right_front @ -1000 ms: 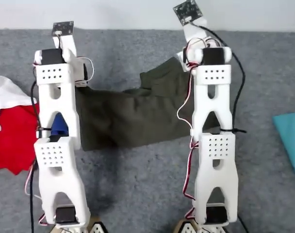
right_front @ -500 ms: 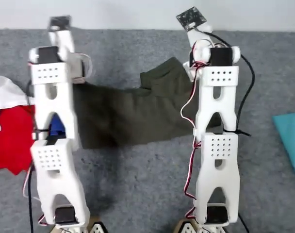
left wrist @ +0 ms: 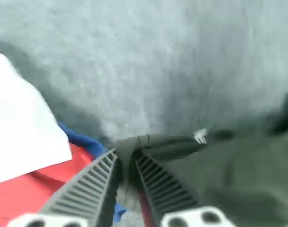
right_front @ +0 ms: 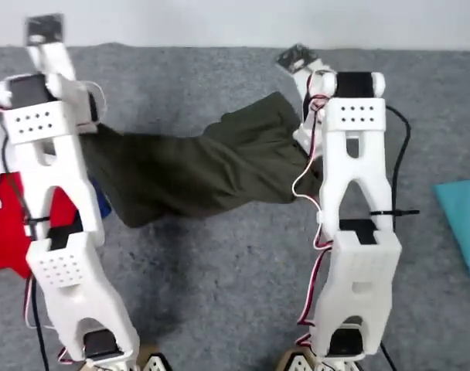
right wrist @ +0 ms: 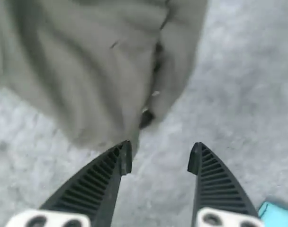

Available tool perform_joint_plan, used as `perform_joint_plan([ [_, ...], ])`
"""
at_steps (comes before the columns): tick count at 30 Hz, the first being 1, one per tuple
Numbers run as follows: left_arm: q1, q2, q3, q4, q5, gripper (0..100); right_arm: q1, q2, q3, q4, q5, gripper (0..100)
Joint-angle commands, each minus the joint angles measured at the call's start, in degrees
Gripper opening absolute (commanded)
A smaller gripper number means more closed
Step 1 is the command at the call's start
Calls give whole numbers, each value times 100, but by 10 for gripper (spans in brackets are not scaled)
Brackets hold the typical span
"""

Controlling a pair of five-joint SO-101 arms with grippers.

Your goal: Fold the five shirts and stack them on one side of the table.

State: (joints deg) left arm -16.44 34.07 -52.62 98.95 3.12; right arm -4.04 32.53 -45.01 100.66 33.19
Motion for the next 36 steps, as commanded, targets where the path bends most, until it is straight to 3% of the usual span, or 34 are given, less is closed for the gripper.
perform_joint_plan([
  [1, 527, -360, 655, 167, -1442, 17, -75, -523, 484, 215, 114, 210],
  [6, 1020, -334, 901, 149, -1327, 16, -75, -514, 1451, 180, 158, 209],
  [13, 1064, -360, 769, 149, -1055, 16, -558, -567, 1705, -382, 167, 208],
  [21, 167, -360, -400, 167, -448, 14, -664, 312, 1785, -1437, 176, 203],
  [26, -299, -360, -1218, 167, -431, 14, -277, 892, 1767, -1991, 176, 0],
  [36, -686, -343, -1147, 167, -431, 14, 163, 629, 1758, -2070, 185, 10],
])
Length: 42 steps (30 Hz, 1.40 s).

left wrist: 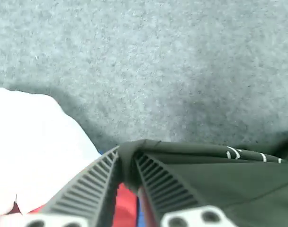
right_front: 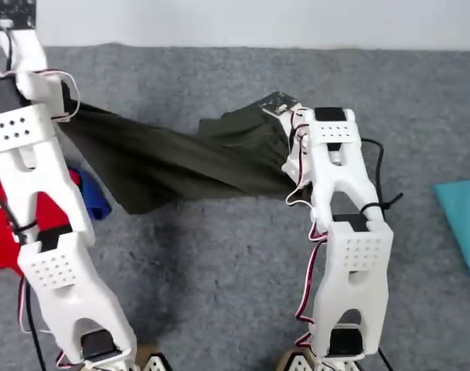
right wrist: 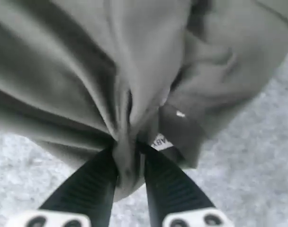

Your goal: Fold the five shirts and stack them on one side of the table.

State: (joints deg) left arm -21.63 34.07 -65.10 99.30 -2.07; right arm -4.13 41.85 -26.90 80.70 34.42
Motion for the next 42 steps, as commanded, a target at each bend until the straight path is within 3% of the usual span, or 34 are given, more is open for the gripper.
perform_joint_plan([
  [1, -158, -360, 224, 132, 88, 14, 163, -330, -53, -84, 62, 10],
  [14, -193, -308, 963, 132, 88, 26, 716, -312, -105, -145, 352, 10],
  [23, -176, -290, 1710, 26, 123, 249, 1200, -321, -105, -119, 914, 10],
  [29, -97, -325, 1868, 149, 114, 283, 1191, -391, -105, 154, 976, 10],
  [32, 0, -510, 2589, 158, -88, 283, 1165, -532, -105, 198, 976, 10],
  [37, 229, -1521, 4708, 149, -1204, 281, 1473, -646, -105, -154, 923, 10],
  [42, 1037, -2813, 6826, 141, -1996, 205, 1209, -778, -132, 576, 510, 42],
])
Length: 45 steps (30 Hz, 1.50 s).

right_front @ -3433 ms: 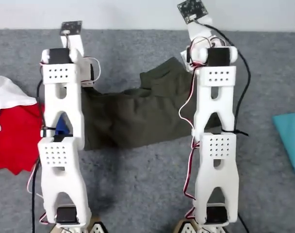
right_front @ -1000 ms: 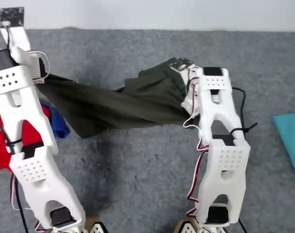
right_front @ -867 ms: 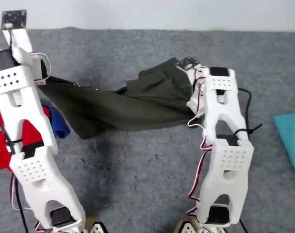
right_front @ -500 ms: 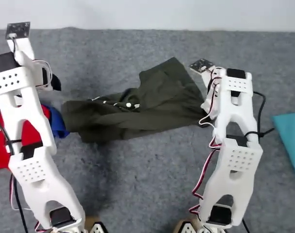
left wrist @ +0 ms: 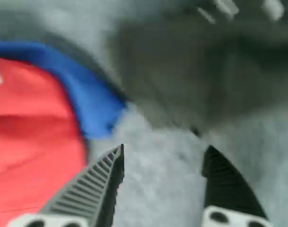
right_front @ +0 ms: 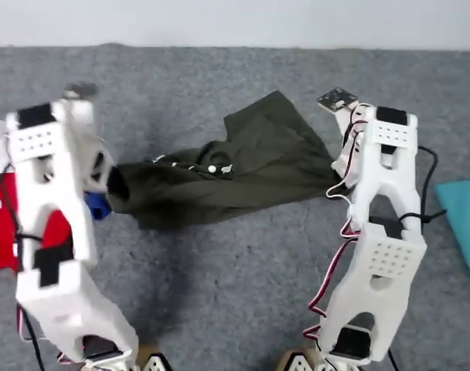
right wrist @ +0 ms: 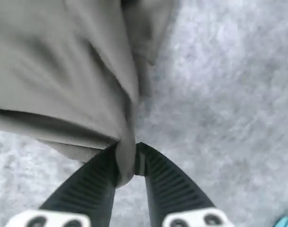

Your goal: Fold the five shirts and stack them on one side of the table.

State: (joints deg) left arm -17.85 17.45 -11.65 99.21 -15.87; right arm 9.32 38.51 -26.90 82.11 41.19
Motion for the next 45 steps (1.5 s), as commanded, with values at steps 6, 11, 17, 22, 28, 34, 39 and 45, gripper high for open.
perform_joint_plan([
  [6, 1468, -1618, 2870, -193, -844, 181, -514, -963, -176, 840, -185, 217],
  [11, 1424, -1609, 3152, -1231, -18, 205, -514, -1253, -149, 980, -149, 218],
  [17, 1424, -1600, 3134, -1987, 413, 233, -470, -1156, -141, 1226, -141, 196],
  [22, 1380, -1108, 3116, -2084, 396, 232, -470, -1051, -141, 1437, -132, 186],
  [28, 1371, -299, 2897, -2242, 440, 231, -470, -1051, -158, 1569, -132, 140],
  [34, 1371, 26, 2255, -2233, 448, 209, -479, -1024, -167, 1481, -132, 165],
  [39, 1398, 273, 1657, -2251, 448, 163, -497, -769, -167, 998, -141, 214],
  [45, 1407, 826, 1103, -2207, 404, 67, -576, -330, -167, 558, -176, 217],
])
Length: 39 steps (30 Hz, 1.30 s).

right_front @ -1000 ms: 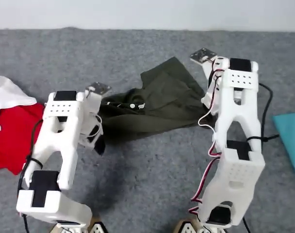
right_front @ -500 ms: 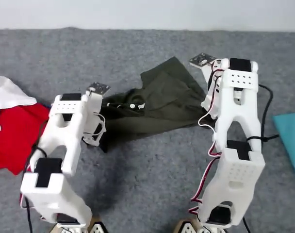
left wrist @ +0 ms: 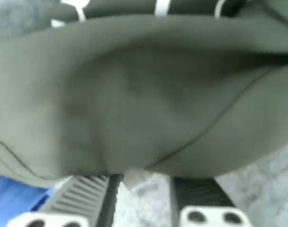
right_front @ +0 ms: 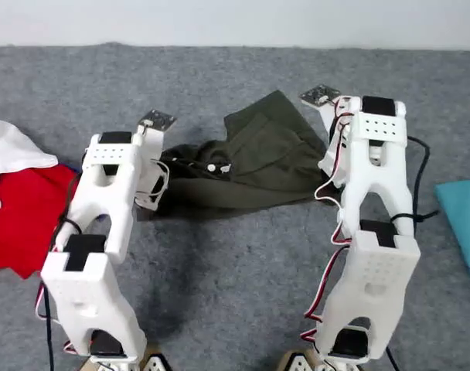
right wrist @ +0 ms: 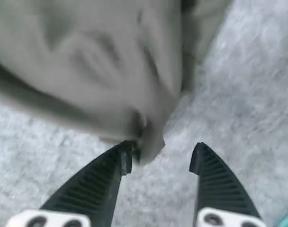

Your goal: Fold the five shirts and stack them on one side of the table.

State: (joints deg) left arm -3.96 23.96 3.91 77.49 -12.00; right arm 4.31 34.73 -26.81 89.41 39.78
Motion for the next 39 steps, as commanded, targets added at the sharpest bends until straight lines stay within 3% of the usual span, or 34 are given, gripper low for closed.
perform_joint_plan([
  [1, 18, 264, -514, -26, 9, 47, -92, 127, -176, -189, -35, 217],
  [11, 35, 615, -1103, 747, 53, 13, -365, 541, -176, -910, -9, 212],
  [18, 44, 668, -1622, 1732, 53, 12, -330, 980, -176, -1262, 299, 5],
  [25, 44, 677, -1596, 2277, 18, 12, -321, 734, -176, -435, 782, 10],
  [34, 18, 360, -1429, 2321, 0, 12, 4, -66, -167, 1024, 1512, 10],
  [39, 26, -264, -382, 2321, -747, 12, 585, -365, 79, 1349, 1855, 10],
])
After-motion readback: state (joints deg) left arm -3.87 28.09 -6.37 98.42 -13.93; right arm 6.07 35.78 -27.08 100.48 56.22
